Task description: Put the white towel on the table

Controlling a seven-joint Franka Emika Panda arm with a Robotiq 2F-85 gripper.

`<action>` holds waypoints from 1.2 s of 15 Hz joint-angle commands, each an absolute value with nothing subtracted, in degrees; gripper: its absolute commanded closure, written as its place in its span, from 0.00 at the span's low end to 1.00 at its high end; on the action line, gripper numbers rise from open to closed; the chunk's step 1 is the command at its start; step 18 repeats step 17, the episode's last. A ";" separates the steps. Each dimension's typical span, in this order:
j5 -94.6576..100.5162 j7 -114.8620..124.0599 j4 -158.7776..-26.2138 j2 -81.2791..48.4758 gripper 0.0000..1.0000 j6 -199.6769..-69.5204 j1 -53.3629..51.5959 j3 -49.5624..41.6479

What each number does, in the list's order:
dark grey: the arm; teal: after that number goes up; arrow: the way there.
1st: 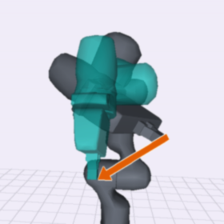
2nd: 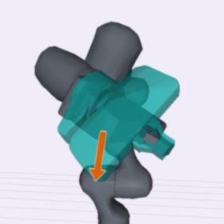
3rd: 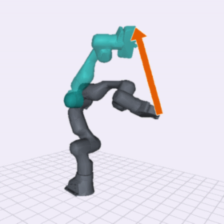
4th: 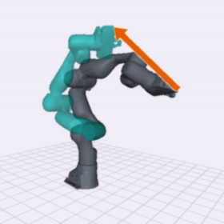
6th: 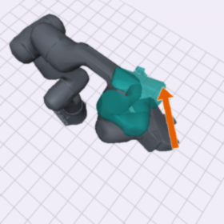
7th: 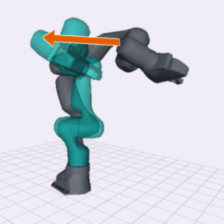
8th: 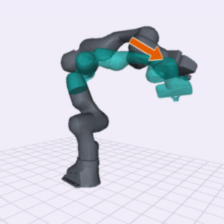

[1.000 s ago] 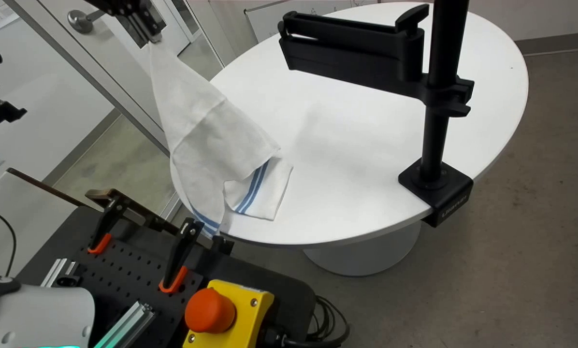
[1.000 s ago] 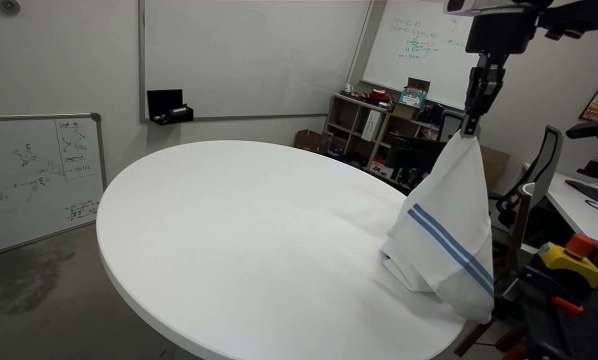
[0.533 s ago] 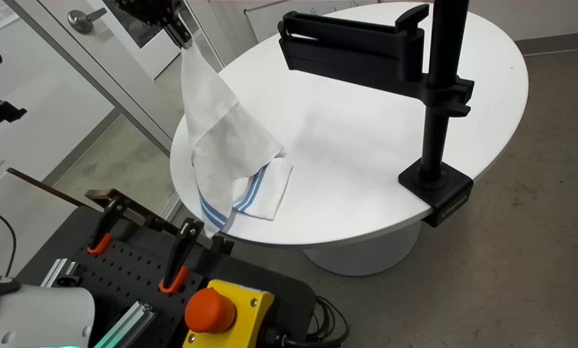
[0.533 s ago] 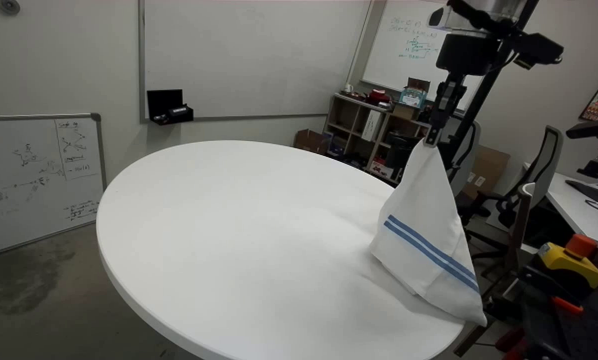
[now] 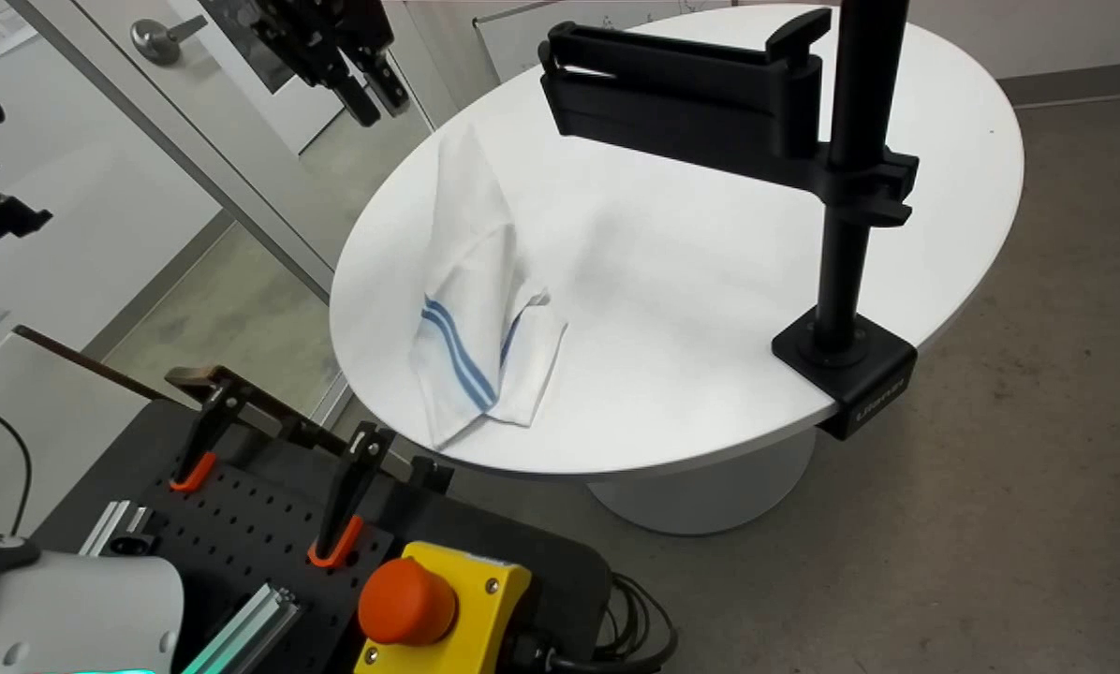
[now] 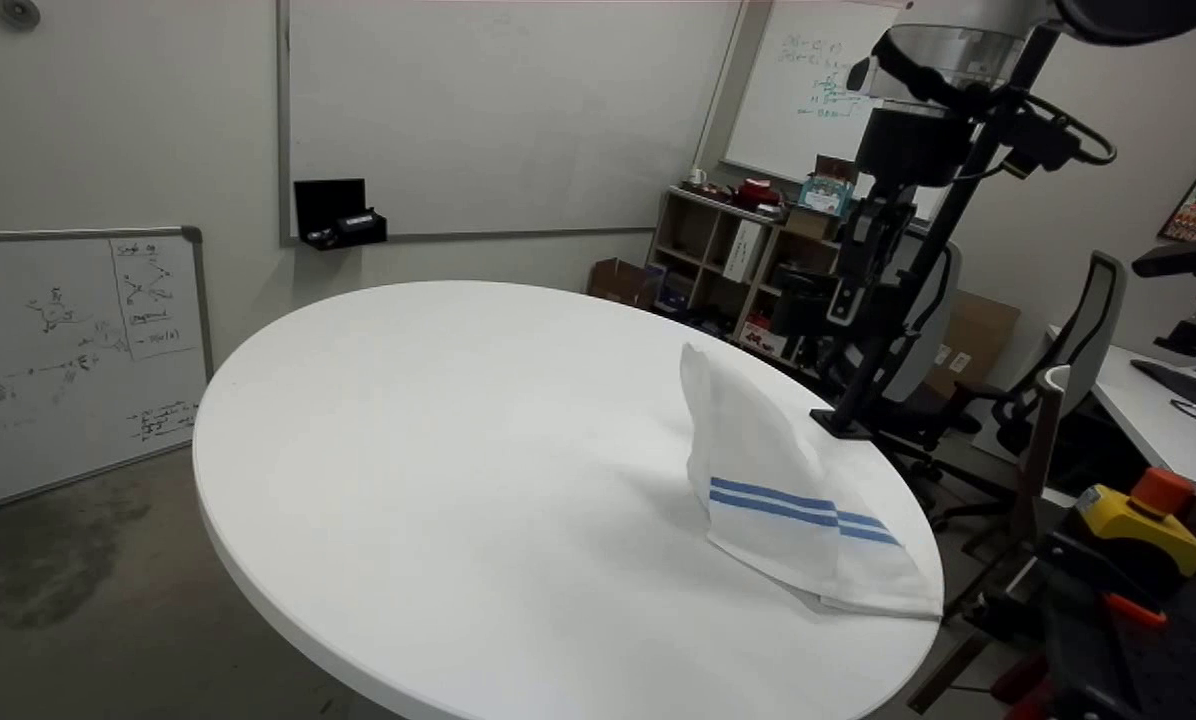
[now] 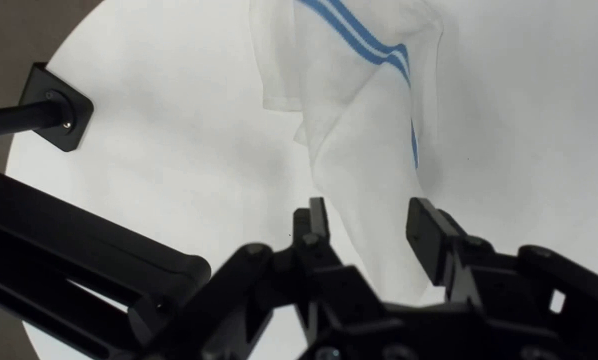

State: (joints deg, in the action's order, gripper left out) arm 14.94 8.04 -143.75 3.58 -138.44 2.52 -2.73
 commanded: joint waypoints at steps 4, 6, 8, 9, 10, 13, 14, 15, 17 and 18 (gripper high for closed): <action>13.83 8.10 -143.60 3.72 0.02 -137.34 3.18 -2.78; 11.90 6.42 -143.79 5.17 0.00 -136.01 3.17 -2.95; 10.28 5.46 -143.82 6.45 0.00 -134.84 3.11 -2.96; 9.60 5.82 -143.72 7.52 0.00 -133.45 3.06 -2.87; 8.77 5.82 -143.68 8.28 0.00 -132.58 3.03 -2.85; 9.25 7.17 -143.27 7.48 0.00 -132.49 3.33 -2.59; 9.12 7.15 -143.24 8.19 0.00 -131.97 3.35 -2.55; 9.13 7.15 -143.30 8.31 0.00 -131.99 3.36 -2.55; 9.14 7.16 -143.33 7.85 0.00 -132.09 3.34 -2.56; 9.14 7.16 -143.33 7.85 0.00 -132.09 3.34 -2.56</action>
